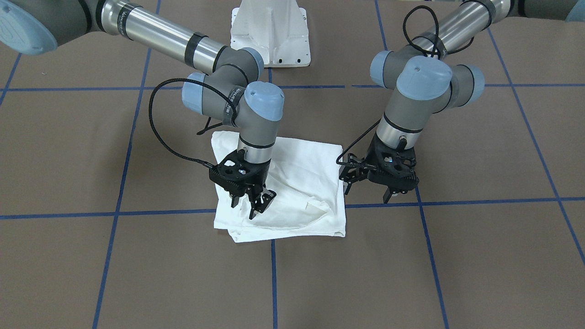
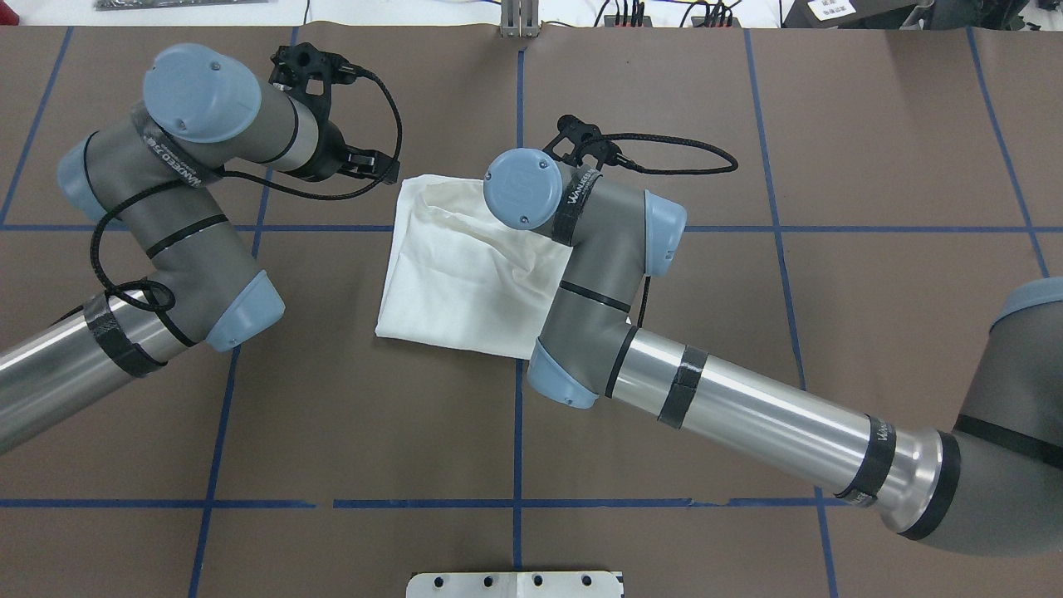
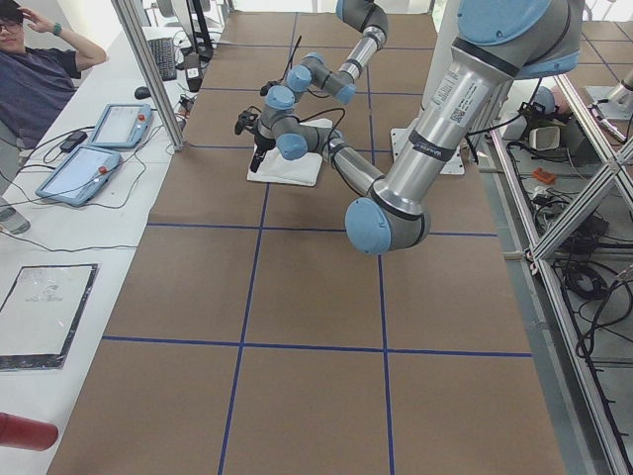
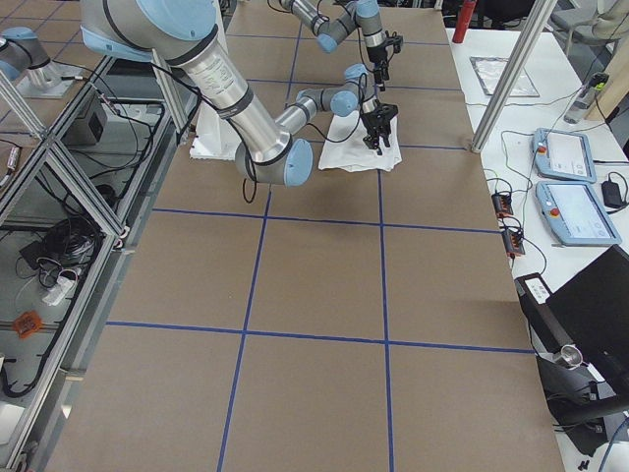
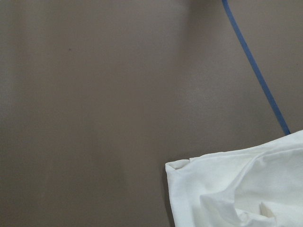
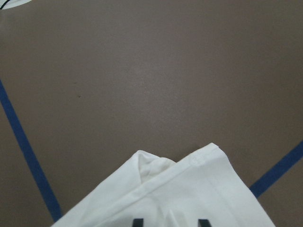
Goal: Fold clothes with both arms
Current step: 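Lay the folded edge onto the far end with both grippers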
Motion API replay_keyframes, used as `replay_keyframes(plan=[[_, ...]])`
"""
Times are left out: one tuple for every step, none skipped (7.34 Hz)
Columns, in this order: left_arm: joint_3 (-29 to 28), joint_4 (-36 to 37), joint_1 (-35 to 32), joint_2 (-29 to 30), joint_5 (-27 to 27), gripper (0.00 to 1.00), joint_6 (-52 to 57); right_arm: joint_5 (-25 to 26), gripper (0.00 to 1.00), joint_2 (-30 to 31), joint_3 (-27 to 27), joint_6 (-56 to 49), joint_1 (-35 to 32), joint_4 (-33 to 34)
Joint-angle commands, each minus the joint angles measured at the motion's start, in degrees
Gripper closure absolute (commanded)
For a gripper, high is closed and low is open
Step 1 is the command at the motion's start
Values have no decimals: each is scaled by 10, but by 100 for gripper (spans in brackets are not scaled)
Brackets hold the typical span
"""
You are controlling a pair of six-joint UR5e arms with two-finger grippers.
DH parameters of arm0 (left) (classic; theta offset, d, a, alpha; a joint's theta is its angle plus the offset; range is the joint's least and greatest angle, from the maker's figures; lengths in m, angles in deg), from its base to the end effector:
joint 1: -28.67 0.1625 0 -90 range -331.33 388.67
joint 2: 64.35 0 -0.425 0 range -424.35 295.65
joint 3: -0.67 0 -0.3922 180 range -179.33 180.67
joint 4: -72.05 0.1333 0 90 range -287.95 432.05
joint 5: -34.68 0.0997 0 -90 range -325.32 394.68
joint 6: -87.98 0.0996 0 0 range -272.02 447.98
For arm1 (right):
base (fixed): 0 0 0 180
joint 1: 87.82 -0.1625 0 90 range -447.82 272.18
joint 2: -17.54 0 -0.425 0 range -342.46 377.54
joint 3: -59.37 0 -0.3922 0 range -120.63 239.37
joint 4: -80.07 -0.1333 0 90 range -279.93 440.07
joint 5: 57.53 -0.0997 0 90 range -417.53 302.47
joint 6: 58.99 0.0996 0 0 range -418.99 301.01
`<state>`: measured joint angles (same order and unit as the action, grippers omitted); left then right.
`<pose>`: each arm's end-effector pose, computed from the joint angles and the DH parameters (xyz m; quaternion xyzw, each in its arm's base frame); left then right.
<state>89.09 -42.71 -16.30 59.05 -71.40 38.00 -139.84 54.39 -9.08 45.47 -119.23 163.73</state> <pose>0.4219 -0.5709 0.2800 0.2262 0.4292 0.0286 0.8740 -0.6178 -0.5491 0.2284 0.1105 -0.3115 0.3878 0.8605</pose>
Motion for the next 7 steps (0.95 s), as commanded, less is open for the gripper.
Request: replay_keyframes(plan=[[0,0,1,1,0,0,0,0,100,0,3,-4,0,2],[0,1,1,1,0,0,0,0,100,0,3,-8,-1,3],[0,0,1,1,0,0,0,0,100,-1,3,-21,-7,8],[0,0,1,1,0,0,0,0,100,0,3,-38,-21,11],[0,0,1,1,-1,0,0,0,100,-1,3,-67,-34,39],[1,0,1,1,0,0,-1,0,100,0,10,-81,-40,41],[1,1,1,1,0,0,-2,8,100,-1,22,-97,-38,41]])
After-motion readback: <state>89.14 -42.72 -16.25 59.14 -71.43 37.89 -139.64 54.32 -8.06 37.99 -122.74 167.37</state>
